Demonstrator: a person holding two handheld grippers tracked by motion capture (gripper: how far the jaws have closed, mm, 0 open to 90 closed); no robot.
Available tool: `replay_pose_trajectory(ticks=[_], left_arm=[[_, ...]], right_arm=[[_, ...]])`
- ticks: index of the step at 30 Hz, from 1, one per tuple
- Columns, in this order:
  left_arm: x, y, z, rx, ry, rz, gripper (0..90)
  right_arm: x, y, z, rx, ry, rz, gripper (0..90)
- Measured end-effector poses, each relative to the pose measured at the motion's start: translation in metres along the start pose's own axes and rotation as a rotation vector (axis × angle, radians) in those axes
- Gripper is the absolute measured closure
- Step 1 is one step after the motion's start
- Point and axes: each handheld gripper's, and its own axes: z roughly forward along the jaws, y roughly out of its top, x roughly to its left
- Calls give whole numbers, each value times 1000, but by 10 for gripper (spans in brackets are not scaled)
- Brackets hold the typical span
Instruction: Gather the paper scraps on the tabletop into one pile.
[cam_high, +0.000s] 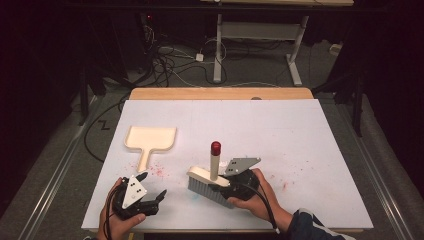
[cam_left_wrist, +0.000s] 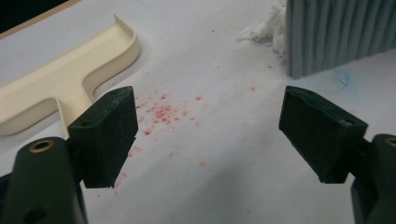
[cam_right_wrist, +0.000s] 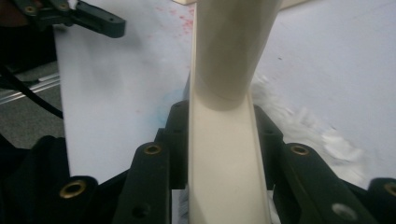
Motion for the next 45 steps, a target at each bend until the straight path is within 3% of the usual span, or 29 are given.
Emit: replay_pose_trajectory(ticks=[4,6,9,16,21,26,31,37,45], left_arm=[[-3,1,1,8,0,20,184],[-4,2,2,13,-4,28,183],[-6,3,3,12,-2,52,184],[-9,3,4,33,6,68,183],[-9,3,4,35,8,71,183],[-11,5,7,43,3,78,184],[-13,5,9,58,-14,81,184],[-13,5,10,60,-23,82,184],[-12,6,13,68,-34,86,184]], right_arm=[[-4,2,-10,0,-54,-34,681],[-7,2,-16,-12,-29,-31,681],[-3,5,-28,-35,-17,-65,680],[2,-7,-78,-29,-30,-197,681],[-3,-32,-110,3,-45,-193,680],[-14,-57,-125,59,-50,-158,680],[-24,-70,-120,119,-79,-132,681],[-24,-64,-97,78,-78,-129,681],[-24,-37,-64,46,-91,-148,681]])
